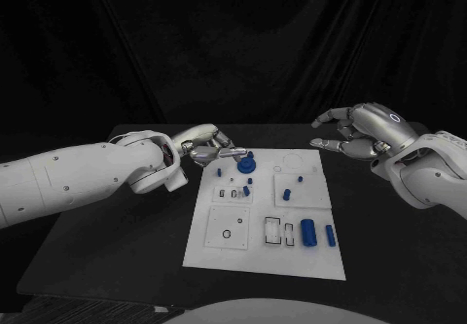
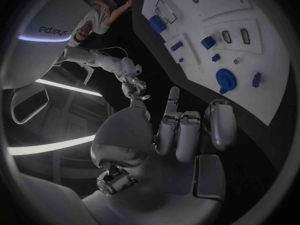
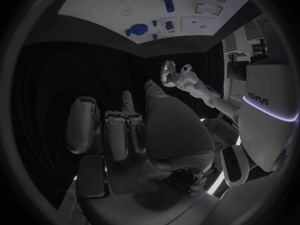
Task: Assemble the parts on the task board
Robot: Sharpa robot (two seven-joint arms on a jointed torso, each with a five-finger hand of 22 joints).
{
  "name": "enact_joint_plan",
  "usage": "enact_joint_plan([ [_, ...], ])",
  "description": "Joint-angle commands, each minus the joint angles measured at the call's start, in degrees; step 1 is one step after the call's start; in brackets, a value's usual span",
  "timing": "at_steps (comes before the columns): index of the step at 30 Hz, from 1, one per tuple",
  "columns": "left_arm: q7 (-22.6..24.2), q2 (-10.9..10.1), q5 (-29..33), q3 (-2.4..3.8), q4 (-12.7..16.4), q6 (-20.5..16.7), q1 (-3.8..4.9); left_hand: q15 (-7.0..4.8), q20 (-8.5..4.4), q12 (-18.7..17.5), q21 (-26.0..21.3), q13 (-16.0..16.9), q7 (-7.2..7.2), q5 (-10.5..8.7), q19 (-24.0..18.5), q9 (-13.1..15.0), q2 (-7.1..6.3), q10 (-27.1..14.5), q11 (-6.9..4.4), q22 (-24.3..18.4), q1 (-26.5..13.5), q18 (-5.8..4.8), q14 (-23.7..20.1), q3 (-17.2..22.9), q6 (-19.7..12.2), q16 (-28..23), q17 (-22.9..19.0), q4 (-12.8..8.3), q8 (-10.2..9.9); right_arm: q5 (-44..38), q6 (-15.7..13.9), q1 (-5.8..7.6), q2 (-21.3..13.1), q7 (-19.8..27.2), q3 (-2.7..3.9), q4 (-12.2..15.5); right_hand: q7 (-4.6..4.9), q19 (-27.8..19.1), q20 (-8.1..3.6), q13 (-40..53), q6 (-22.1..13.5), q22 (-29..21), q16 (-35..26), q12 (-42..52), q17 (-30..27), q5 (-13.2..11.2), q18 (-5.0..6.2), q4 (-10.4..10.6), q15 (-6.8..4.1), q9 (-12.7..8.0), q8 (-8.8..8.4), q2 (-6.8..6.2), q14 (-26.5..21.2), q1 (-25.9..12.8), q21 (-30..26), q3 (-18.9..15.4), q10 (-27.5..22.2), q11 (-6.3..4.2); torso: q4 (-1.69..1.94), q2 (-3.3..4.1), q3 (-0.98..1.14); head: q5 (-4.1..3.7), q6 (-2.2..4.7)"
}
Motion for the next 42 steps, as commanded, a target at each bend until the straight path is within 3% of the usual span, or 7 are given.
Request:
enact_joint_plan([
  [1,-13.61,1.19,-6.38,0.05,0.04,5.54,0.25,-0.67,-0.47,0.18,1.09,15.03,-0.34,0.17,2.31,0.74,0.83,5.99,-0.65,2.62,1.00,-0.85,5.93,-0.34,1.18,0.14,15.04,-0.03,0.57,-1.80,-0.72,-0.95,-1.02,-0.27,0.04,0.86,0.09,0.08,0.20,15.07,-0.18,10.20,-0.37,0.14,14.08,0.08,-0.78,-0.16,0.44,-0.09,-0.07,-0.16,5.85,0.47,-0.25,-0.23,6.08,0.27,-0.48,-0.47,0.59,0.01,-0.85],
  [10,-27.00,5.75,-7.53,0.05,-0.83,15.14,0.39,-2.17,-1.95,0.18,1.29,15.03,-1.86,2.12,3.78,7.16,1.54,5.99,-2.18,3.98,4.42,-1.17,5.93,1.17,2.46,0.14,15.04,-0.52,4.81,-2.47,0.31,-2.84,-2.73,-1.21,0.04,1.86,0.19,-0.03,0.28,15.07,-0.38,10.10,-0.57,0.14,13.85,1.51,-0.71,-0.47,0.51,-0.51,-0.34,0.10,5.79,1.18,-0.52,-0.28,6.08,0.36,-1.10,-1.10,1.15,-0.45,-3.53],
  [13,-29.79,7.00,-7.62,0.06,-1.21,16.28,0.40,-2.86,-2.86,0.18,0.94,15.03,-2.64,2.73,4.00,15.56,1.02,5.99,-2.93,3.94,4.22,-1.13,5.93,1.97,0.01,0.14,15.04,-0.48,10.00,-2.52,0.69,-3.16,-2.79,-1.46,0.04,1.96,0.22,-0.13,0.31,15.07,-0.29,10.03,-0.65,0.14,13.76,2.52,-0.65,-0.61,0.54,-0.70,-0.39,0.25,5.77,1.48,-0.76,-0.31,6.08,0.39,-1.07,-1.21,1.11,-0.59,-3.57],
  [19,-34.48,9.06,-7.69,0.06,-2.27,17.80,0.41,-3.30,-3.16,0.18,0.36,15.03,-3.15,3.29,3.69,21.87,1.22,5.99,-3.38,3.31,3.45,-1.00,5.93,2.71,-1.27,0.14,15.04,-0.32,13.13,-2.56,0.93,-3.59,-2.84,-1.68,0.04,2.09,0.14,-0.36,0.31,15.07,-0.89,9.86,-0.82,0.14,13.57,3.17,-0.51,-1.20,0.47,-1.13,-0.83,0.02,5.72,2.34,-1.36,-0.40,6.08,0.24,-1.13,-1.25,1.03,-0.61,-3.57],
  [31,-38.42,11.29,-7.71,0.06,-3.60,16.12,0.40,-3.92,-3.72,0.18,-0.29,15.03,-3.91,5.33,3.37,27.26,0.94,5.99,-4.09,2.78,3.64,-0.87,5.93,3.81,-0.94,0.14,15.04,-0.84,14.63,-2.57,1.18,-4.11,-2.81,-2.19,0.04,1.94,0.17,-0.54,0.29,15.07,-0.94,9.71,-1.01,0.14,13.36,3.50,-0.41,-1.29,0.43,-1.24,-0.88,0.17,5.66,2.54,-1.88,-0.36,6.08,0.23,-1.08,-1.53,0.97,-0.99,-3.57],
  [38,-39.24,12.59,-7.71,0.06,-4.82,15.98,0.40,-3.83,-3.70,0.18,-0.84,15.03,-3.68,6.54,2.90,28.24,1.06,5.99,-3.94,2.13,4.04,-0.73,5.93,4.58,-1.93,0.14,15.04,-1.08,13.17,-2.57,1.47,-4.21,-2.73,-2.73,0.04,1.63,0.23,-0.72,0.27,15.07,-0.96,9.58,-1.29,0.14,13.04,4.39,-0.32,-1.40,0.44,-1.46,-0.98,0.36,5.58,2.81,-2.35,-0.34,6.08,0.27,-1.08,-1.60,0.92,-0.83,-3.57],
  [42,-39.10,13.53,-7.71,0.06,-5.86,16.60,0.39,-3.36,-3.34,0.18,-1.50,15.03,-3.02,7.19,2.33,27.51,1.07,5.99,-3.33,1.47,4.92,-0.58,5.93,5.80,-2.56,0.14,15.04,-1.73,9.48,-2.57,1.71,-4.24,-2.63,-3.00,0.04,1.52,0.24,-0.78,0.27,15.07,-0.94,9.53,-1.35,0.14,12.98,4.67,-0.29,-1.42,0.44,-1.52,-0.99,0.40,5.57,2.86,-2.54,-0.35,6.08,0.29,-1.09,-1.65,0.88,-0.69,-3.57],
])
